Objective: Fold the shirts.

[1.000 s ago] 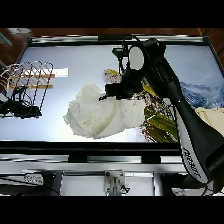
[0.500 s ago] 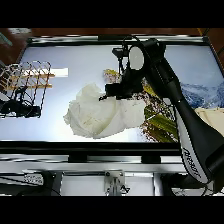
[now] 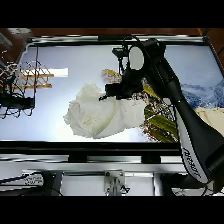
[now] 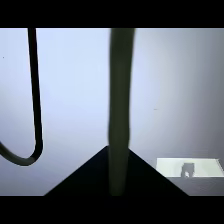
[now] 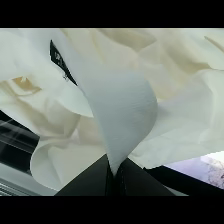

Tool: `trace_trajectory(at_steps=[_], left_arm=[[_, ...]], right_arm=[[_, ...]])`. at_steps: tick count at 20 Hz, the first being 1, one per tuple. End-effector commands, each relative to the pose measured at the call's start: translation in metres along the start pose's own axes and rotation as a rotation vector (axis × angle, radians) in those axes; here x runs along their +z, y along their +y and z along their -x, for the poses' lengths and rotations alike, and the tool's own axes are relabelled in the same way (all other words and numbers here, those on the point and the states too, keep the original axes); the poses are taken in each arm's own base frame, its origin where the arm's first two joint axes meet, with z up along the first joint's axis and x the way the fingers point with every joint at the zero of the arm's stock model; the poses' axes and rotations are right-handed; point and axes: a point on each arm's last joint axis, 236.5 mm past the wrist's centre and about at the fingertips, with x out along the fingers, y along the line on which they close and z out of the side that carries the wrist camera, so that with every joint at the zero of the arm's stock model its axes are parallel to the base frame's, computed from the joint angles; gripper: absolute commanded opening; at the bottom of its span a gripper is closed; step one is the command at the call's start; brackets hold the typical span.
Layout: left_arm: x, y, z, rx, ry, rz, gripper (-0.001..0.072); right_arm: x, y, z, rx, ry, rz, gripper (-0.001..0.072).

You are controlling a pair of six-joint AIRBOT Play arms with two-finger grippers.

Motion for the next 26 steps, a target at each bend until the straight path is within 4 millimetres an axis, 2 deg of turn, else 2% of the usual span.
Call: trace_trajectory(at_steps=[1,3,4,5,7,9,10,11,12,14,16,19,22,26], left_arm=[[0.033,-0.004,0.045,0.032,-0.124,0.012,0.0052],[0.052,-0.012,0.086,0.054,-0.223,0.016,0.0052],[0.059,-0.024,0.109,0.053,-0.270,0.000,0.0051],[0.062,-0.042,0.128,0.036,-0.310,-0.030,0.0051],[0.054,-0.097,0.156,-0.038,-0.326,-0.163,0.0050],[0.016,-0.159,0.163,-0.145,-0.226,-0.297,0.0050],[-0.013,-0.189,0.162,-0.203,-0.147,-0.374,0.0050],[-0.045,-0.209,0.158,-0.233,-0.070,-0.455,0.0049],[-0.071,-0.218,0.151,-0.228,-0.015,-0.531,0.0048],[-0.114,-0.216,0.138,-0.168,0.061,-0.643,0.0048],[-0.146,-0.212,0.129,-0.157,0.116,-0.696,0.0047],[-0.188,-0.215,0.129,-0.193,0.230,-0.766,0.0046],[-0.211,-0.231,0.139,-0.228,0.272,-0.837,0.0046],[-0.234,-0.245,0.156,-0.254,0.285,-0.846,0.0046]], right_arm=[[0.000,0.000,0.000,-0.001,0.001,-0.001,0.0075],[0.000,-0.007,0.001,-0.031,-0.001,-0.002,0.0075],[0.001,-0.016,0.004,-0.067,-0.008,-0.004,0.0075],[0.003,-0.027,0.010,-0.119,-0.019,-0.007,0.0075],[0.007,-0.049,0.022,-0.214,-0.042,-0.010,0.0075],[0.007,-0.058,0.027,-0.256,-0.041,0.006,0.0075],[0.006,-0.059,0.027,-0.261,-0.034,0.021,0.0075],[0.007,-0.061,0.028,-0.268,-0.035,0.030,0.0075],[0.008,-0.067,0.029,-0.294,-0.039,0.033,0.0075],[0.011,-0.081,0.034,-0.344,-0.049,0.040,0.0075],[0.014,-0.096,0.037,-0.354,-0.050,0.012,0.0075],[0.023,-0.121,0.042,-0.367,-0.068,0.008,0.0075],[0.038,-0.135,0.047,-0.388,-0.126,0.026,0.0075],[0.055,-0.135,0.050,-0.395,-0.194,0.046,0.0075]])
